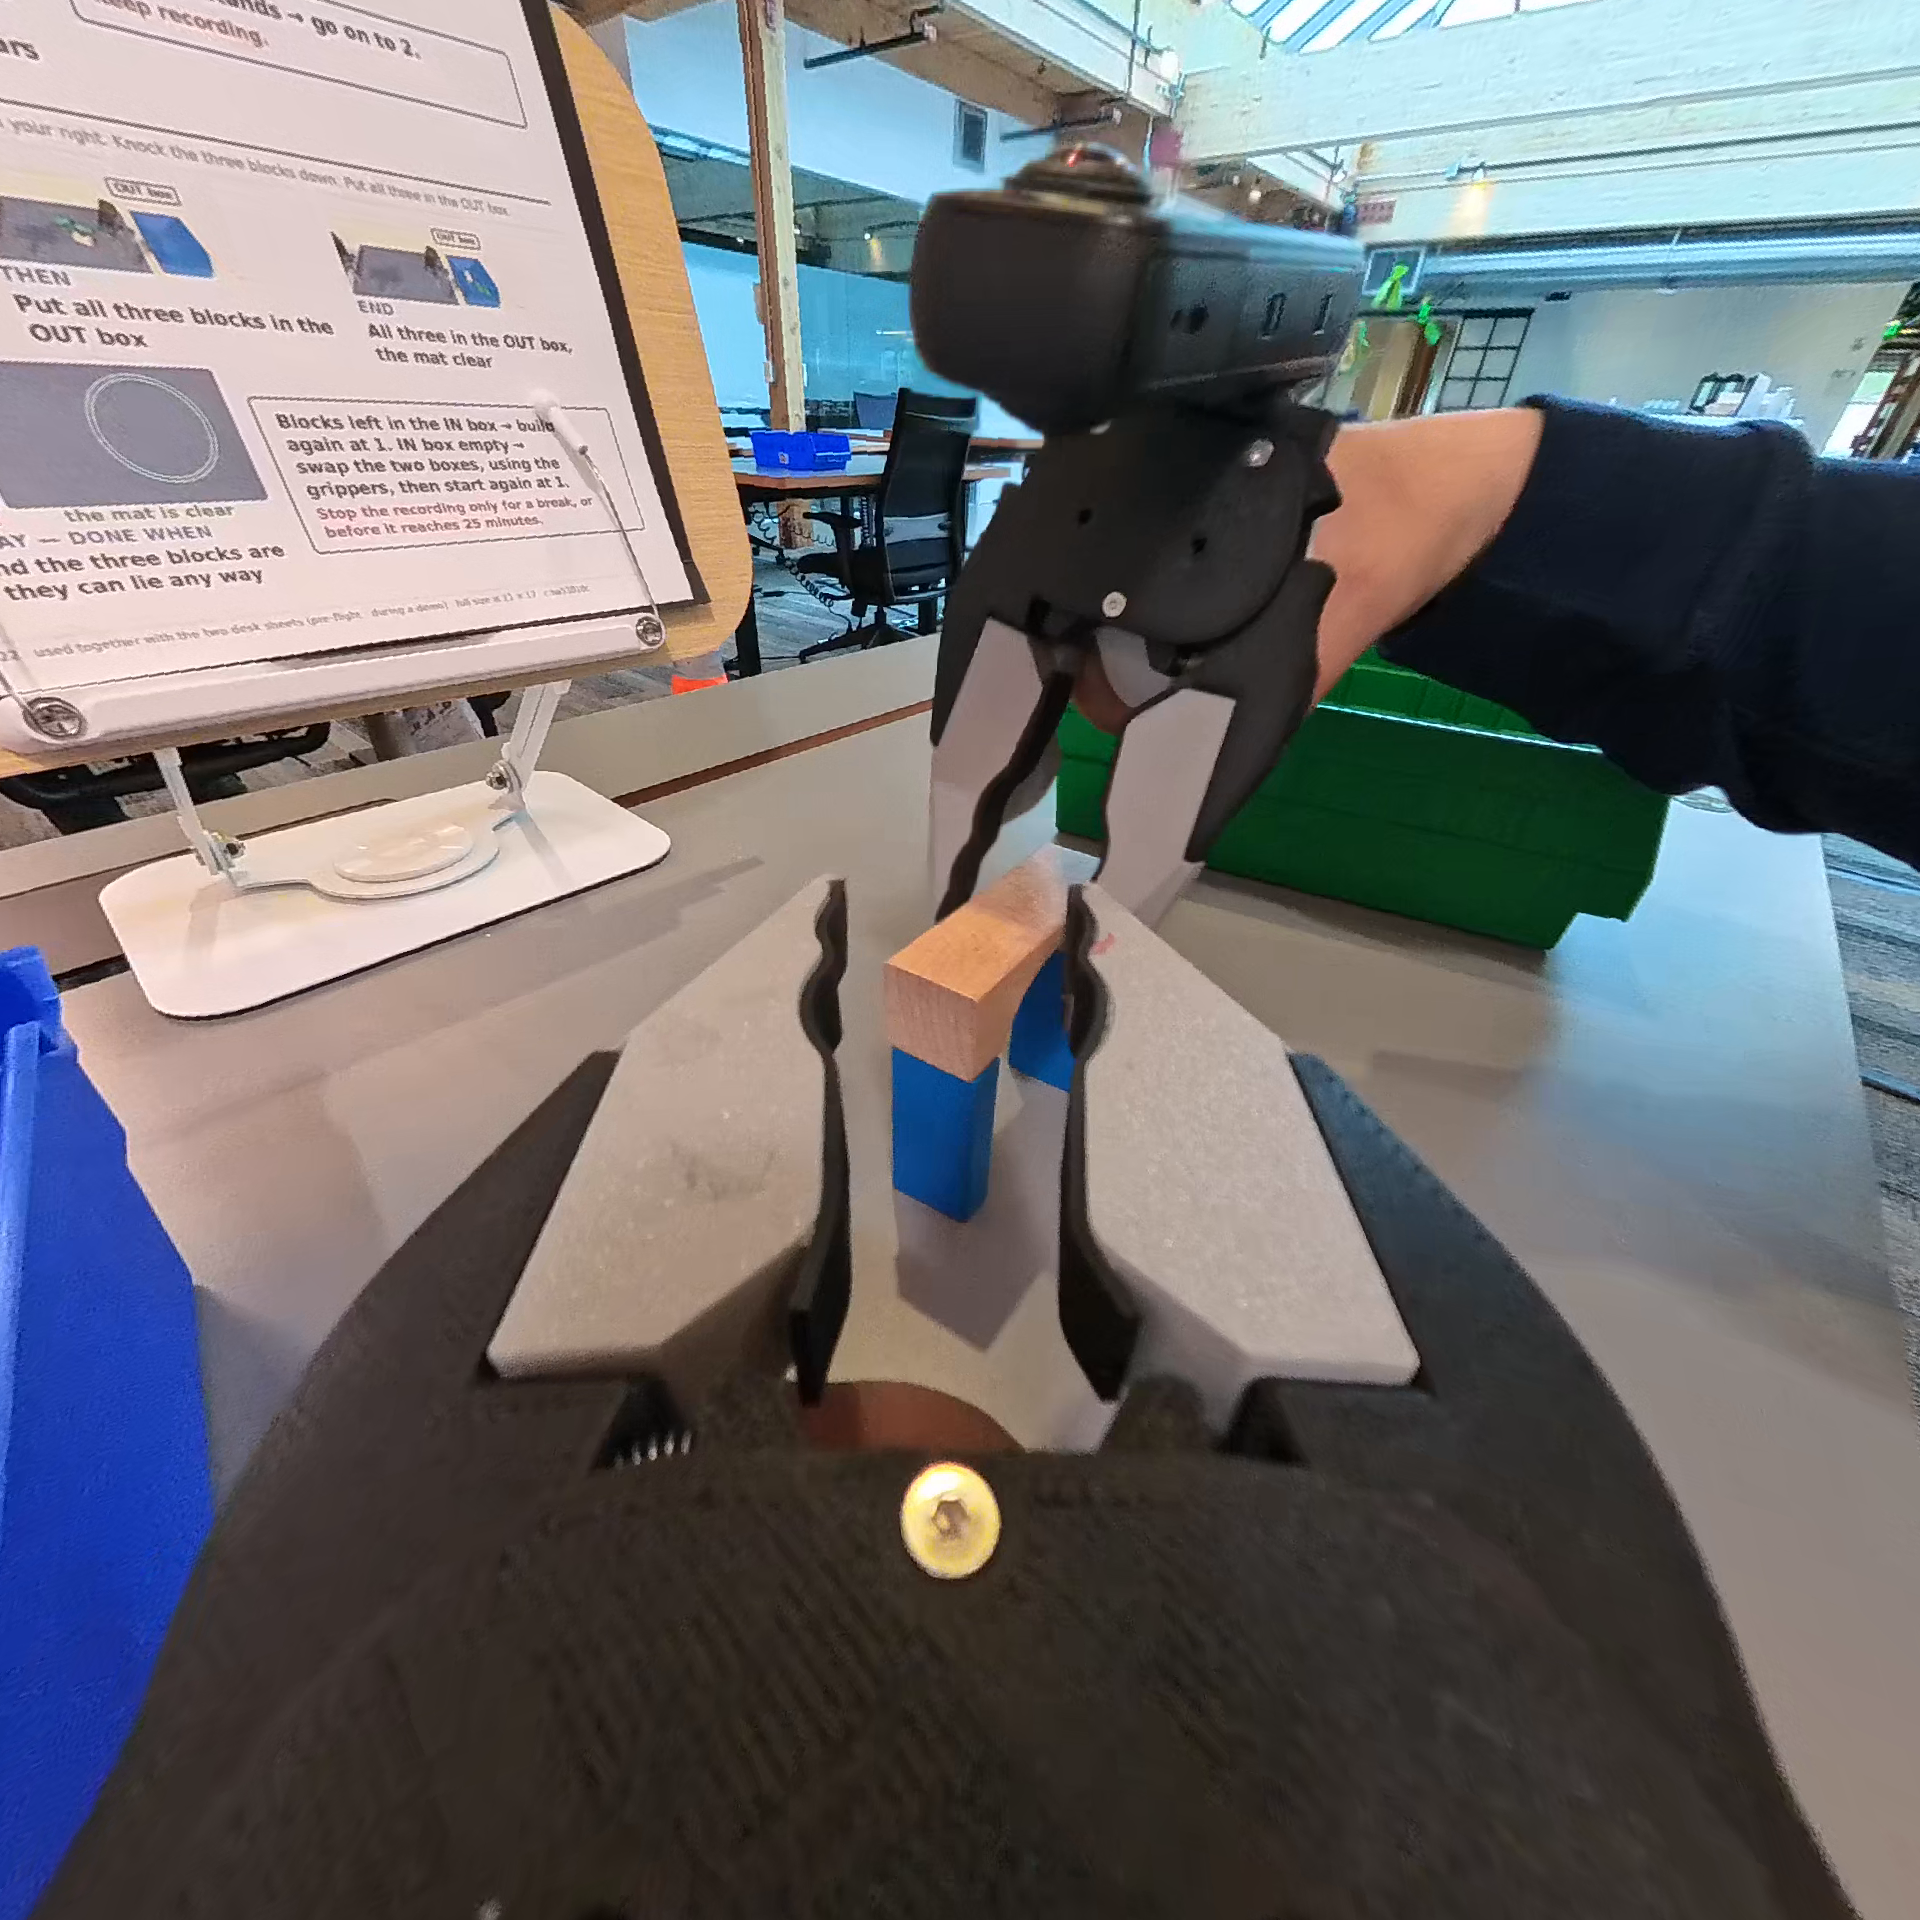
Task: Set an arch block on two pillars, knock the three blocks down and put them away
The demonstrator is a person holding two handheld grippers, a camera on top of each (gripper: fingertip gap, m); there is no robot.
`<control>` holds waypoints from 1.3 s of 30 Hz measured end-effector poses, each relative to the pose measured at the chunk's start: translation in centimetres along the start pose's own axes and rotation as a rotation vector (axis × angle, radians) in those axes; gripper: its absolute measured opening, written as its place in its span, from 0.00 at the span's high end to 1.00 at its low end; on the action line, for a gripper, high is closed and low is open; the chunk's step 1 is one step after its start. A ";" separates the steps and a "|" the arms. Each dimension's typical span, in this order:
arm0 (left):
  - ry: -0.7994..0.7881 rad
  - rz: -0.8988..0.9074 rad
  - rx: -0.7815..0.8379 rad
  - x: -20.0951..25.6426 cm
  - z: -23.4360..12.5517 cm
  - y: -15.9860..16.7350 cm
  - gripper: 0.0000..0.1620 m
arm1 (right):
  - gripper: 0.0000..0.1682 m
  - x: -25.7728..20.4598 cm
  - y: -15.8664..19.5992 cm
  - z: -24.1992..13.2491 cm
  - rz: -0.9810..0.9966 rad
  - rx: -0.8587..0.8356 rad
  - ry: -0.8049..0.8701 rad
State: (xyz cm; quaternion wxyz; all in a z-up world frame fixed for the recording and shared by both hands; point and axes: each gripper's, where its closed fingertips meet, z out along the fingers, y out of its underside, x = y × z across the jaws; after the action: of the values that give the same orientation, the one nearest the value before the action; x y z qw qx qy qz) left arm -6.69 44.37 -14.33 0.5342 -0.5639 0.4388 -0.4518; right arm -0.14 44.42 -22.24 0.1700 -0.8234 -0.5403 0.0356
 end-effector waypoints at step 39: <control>-0.133 -0.136 -0.465 -0.3 7.0 10.0 0.76 | 0.66 -3.0 10.3 -2.6 0.792 0.443 0.433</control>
State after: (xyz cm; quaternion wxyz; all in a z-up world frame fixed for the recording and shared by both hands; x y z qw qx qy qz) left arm -0.05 45.64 -24.45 0.3862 -0.7284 0.4560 -0.3352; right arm 8.27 37.46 -23.45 0.4224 -0.8978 -0.1181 0.0395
